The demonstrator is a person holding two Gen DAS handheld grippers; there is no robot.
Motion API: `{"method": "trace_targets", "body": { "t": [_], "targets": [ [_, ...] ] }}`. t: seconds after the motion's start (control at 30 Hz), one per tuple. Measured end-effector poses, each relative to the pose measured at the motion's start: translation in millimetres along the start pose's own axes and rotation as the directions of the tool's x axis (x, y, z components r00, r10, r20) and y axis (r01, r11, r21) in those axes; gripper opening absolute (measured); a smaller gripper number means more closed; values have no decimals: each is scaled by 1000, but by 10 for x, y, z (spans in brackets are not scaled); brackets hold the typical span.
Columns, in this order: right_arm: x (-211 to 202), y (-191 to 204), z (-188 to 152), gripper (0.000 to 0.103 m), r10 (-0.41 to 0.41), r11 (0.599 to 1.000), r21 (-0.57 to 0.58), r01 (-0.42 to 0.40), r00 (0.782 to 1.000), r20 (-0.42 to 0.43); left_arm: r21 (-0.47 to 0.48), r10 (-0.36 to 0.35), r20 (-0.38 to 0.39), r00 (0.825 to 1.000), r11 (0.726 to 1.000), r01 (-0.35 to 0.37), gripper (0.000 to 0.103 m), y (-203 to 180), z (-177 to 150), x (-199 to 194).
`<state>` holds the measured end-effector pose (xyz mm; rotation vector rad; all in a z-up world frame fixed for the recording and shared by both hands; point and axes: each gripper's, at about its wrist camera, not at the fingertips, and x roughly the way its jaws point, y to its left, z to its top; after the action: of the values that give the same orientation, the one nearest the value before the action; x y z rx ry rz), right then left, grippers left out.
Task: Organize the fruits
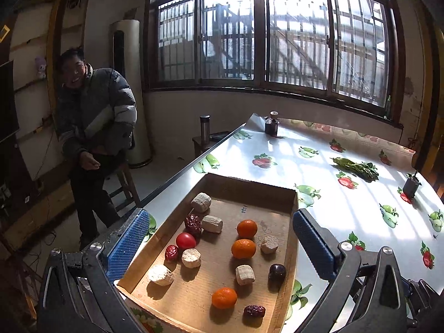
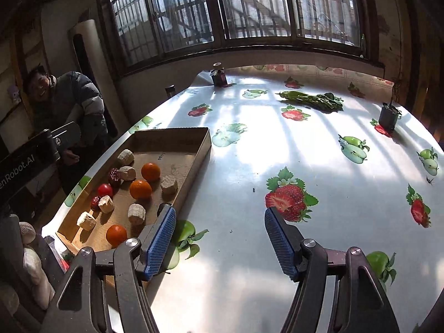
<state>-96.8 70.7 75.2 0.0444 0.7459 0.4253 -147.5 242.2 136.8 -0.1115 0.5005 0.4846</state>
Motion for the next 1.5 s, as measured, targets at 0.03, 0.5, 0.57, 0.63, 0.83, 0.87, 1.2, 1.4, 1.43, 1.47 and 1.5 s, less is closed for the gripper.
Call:
{"method": "trace_targets", "body": {
  "t": [0.03, 0.5, 0.57, 0.63, 0.83, 0.87, 1.2, 1.4, 1.43, 1.47, 1.5],
  "targets": [
    [-8, -36, -16, 71, -2, 1000, 9, 2, 1000, -1, 8, 1, -2, 1000, 1000, -1, 103, -28, -10, -10],
    [-96, -269, -131, 74, -10, 998, 55, 11, 1000, -2, 91, -17, -40, 999, 996, 21, 103, -366, -105, -35],
    [-93, -277, -144, 74, -23, 998, 54, 23, 1000, -3, 84, -23, -41, 999, 996, 27, 103, -367, -110, -26],
    [-81, -282, -157, 75, -33, 998, 55, 33, 999, -9, 82, -29, -45, 999, 996, 33, 103, -370, -123, -25],
    [-85, -215, -214, 76, -43, 998, 41, 43, 999, -10, 86, -7, -16, 1000, 996, 9, 103, -349, -167, -73],
    [-82, -188, -226, 76, -44, 999, 31, 44, 999, -8, 86, -7, -15, 1000, 996, 8, 103, -349, -170, -73],
    [-99, -44, -263, 79, -71, 997, -28, 72, 997, 22, 98, 3, 9, 1000, 995, -4, 103, -384, -214, -91],
    [-110, 1, -268, 79, -73, 996, -45, 75, 996, 42, 65, 83, 68, 994, 994, -88, 103, -314, -222, -177],
    [-120, 15, -273, 79, -73, 996, -51, 75, 996, 49, 47, 103, 81, 991, 993, -107, 103, -284, -223, -204],
    [-130, 39, -277, 79, -74, 995, -59, 78, 996, 56, 28, 118, 93, 989, 992, -121, 103, -252, -231, -231],
    [-142, 52, -277, 79, -75, 995, -64, 79, 995, 63, 5, 129, 112, 985, 991, -130, 103, -215, -250, -272]
  ]
}}
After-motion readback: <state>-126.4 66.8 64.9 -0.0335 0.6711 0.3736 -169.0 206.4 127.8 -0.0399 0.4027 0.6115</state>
